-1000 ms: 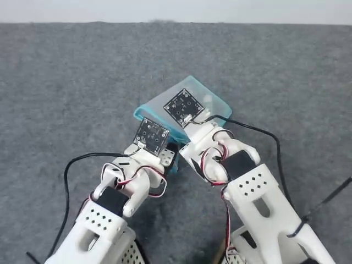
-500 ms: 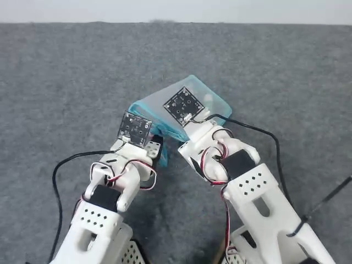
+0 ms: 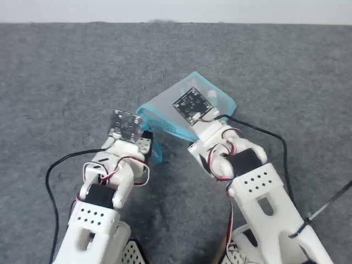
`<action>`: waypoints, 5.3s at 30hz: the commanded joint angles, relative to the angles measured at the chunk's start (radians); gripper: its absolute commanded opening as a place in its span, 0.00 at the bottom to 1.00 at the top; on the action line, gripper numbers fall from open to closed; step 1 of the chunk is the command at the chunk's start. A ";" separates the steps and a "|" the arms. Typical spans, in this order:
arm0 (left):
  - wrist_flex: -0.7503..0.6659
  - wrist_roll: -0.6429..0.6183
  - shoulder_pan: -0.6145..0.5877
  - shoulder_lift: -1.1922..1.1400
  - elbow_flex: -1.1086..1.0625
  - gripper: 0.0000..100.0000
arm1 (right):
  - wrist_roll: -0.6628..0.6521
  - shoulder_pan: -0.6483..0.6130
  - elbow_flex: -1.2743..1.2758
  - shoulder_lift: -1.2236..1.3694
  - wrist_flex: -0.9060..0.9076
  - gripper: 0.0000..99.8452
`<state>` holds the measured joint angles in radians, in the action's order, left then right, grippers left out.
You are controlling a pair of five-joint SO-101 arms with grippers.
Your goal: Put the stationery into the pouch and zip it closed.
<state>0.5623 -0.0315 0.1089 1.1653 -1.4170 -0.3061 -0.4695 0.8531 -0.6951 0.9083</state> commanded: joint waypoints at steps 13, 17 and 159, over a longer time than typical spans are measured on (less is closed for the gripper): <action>-0.040 -0.015 -0.044 0.035 0.036 0.01 | -0.132 0.295 0.138 -0.008 -0.087 0.01; -0.040 -0.015 -0.043 0.035 0.033 0.01 | -0.189 0.394 0.199 -0.008 -0.133 0.01; 0.680 0.138 -0.310 0.621 -0.271 0.02 | -0.183 0.872 0.832 -1.093 0.397 0.01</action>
<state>1.2390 0.0944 -0.1964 1.7914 -1.6932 -0.4764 0.4066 1.6648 -1.7983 1.3027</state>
